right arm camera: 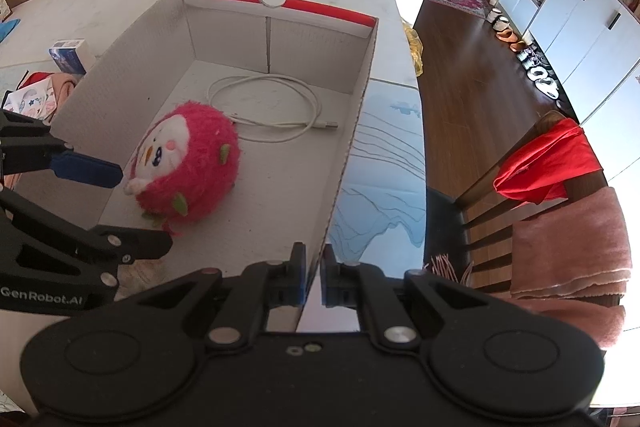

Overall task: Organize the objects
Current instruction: 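Carry the white plush with the left gripper into the box and release, then move the left gripper back over the pony-print paper bag on the pile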

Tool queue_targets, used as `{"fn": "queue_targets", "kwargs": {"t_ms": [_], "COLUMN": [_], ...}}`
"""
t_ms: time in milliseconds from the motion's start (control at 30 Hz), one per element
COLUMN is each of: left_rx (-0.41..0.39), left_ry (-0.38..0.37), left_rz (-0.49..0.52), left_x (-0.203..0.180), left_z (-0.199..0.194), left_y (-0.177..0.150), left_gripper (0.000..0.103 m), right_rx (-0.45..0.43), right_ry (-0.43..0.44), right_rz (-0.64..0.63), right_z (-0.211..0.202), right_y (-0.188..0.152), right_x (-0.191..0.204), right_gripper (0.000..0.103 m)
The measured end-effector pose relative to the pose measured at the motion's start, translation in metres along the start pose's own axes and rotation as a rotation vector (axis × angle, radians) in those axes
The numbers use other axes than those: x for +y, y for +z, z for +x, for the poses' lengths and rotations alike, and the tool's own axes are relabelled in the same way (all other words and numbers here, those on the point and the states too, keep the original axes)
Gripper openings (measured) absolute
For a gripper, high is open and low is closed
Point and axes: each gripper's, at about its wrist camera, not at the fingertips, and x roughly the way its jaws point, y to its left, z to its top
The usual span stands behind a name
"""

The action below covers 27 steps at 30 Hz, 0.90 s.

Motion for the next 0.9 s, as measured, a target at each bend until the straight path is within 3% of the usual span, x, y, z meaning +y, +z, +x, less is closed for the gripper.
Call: {"fn": "queue_targets", "kwargs": {"t_ms": [100, 600, 900], "left_rx": [-0.001, -0.098, -0.167], "left_ry": [0.012, 0.028, 0.091], "left_rz": [-0.002, -0.034, -0.069], "left_x": [0.001, 0.013, 0.040], "left_z": [0.000, -0.042, -0.075], "left_y": [-0.001, -0.003, -0.007], "left_gripper": [0.068, 0.069, 0.073], "right_rx": [0.001, 0.000, 0.000], "right_ry": [0.001, -0.001, -0.002], "right_rz": [0.001, -0.001, 0.000], "right_z": [0.000, -0.002, -0.002], "right_y": [0.000, -0.001, -0.002], "right_x": [0.000, 0.000, 0.000], "right_gripper": [0.006, 0.006, 0.006]}}
